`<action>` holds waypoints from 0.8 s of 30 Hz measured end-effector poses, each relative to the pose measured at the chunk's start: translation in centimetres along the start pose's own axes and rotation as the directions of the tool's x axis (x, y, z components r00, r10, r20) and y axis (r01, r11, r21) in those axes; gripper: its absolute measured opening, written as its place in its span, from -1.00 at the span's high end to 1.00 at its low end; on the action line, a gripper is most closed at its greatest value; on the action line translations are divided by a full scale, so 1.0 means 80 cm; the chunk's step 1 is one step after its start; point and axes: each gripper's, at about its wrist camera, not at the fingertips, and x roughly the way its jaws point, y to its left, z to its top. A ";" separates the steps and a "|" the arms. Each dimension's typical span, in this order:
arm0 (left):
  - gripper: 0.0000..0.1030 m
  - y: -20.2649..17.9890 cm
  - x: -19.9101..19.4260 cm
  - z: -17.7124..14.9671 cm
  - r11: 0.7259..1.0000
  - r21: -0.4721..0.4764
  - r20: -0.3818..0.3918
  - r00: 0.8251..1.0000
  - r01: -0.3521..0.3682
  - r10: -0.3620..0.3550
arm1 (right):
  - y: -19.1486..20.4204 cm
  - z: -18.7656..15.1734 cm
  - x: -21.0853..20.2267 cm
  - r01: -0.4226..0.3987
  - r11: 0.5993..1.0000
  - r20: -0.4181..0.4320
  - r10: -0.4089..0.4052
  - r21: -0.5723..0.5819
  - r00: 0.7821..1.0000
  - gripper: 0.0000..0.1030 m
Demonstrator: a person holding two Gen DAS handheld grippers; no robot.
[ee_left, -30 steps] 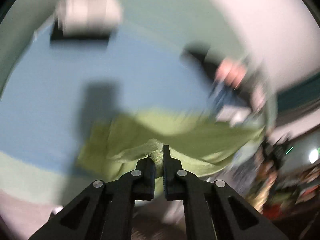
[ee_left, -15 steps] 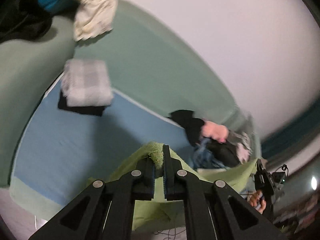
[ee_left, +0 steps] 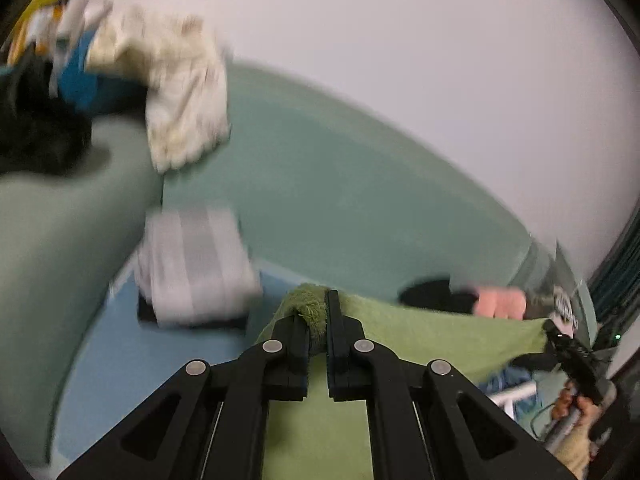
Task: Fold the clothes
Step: 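Lift the green shirt with both grippers and fold it over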
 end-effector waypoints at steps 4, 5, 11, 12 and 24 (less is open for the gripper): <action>0.89 0.040 0.010 -0.092 0.998 -0.064 -0.211 0.977 0.009 -0.022 | -0.043 -0.098 0.004 0.025 1.000 -0.157 -0.025 -0.004 0.987 0.96; 0.89 0.051 0.011 -0.117 0.997 -0.081 -0.265 0.964 0.008 -0.030 | -0.054 -0.125 -0.003 0.030 1.000 -0.196 -0.029 0.001 0.980 0.96; 0.89 0.111 0.013 -0.256 0.976 -0.214 -0.533 0.841 -0.030 -0.091 | -0.133 -0.267 -0.044 0.138 0.985 -0.390 -0.088 0.102 0.917 0.96; 0.89 0.112 0.012 -0.270 0.974 -0.224 -0.547 0.831 -0.029 -0.101 | -0.146 -0.284 -0.049 0.161 0.979 -0.410 -0.097 0.126 0.907 0.96; 0.79 0.130 0.024 -0.347 0.966 -0.166 -0.697 0.717 -0.199 0.029 | -0.159 -0.309 -0.053 0.285 0.957 -0.458 -0.229 0.055 0.859 0.60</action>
